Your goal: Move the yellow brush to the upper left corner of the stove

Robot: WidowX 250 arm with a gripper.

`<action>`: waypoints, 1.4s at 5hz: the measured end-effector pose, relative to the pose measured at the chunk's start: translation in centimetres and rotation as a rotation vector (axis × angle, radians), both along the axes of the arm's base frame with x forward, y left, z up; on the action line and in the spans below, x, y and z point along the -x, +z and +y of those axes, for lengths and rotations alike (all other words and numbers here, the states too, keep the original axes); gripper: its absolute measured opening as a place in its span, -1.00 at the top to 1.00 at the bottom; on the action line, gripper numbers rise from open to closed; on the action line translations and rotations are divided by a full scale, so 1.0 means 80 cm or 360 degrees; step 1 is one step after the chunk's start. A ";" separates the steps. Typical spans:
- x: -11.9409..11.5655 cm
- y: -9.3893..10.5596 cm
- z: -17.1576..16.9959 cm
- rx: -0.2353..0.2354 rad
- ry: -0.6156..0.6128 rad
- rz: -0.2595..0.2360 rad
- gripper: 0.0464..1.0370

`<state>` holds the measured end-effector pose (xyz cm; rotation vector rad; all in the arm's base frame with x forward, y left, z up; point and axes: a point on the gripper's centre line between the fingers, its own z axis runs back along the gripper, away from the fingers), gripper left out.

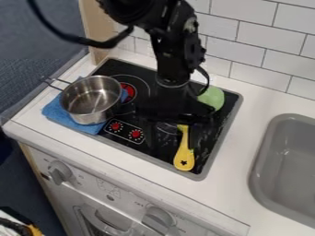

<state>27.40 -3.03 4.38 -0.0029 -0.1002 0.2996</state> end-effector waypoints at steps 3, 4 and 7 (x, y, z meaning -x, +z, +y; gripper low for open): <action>-0.042 -0.043 -0.012 -0.0080 -0.0007 0.0066 -0.82; -0.047 -0.046 -0.016 -0.0064 -0.0021 0.0058 -0.33; -0.024 0.023 0.015 -0.0188 -0.0108 -0.0104 0.42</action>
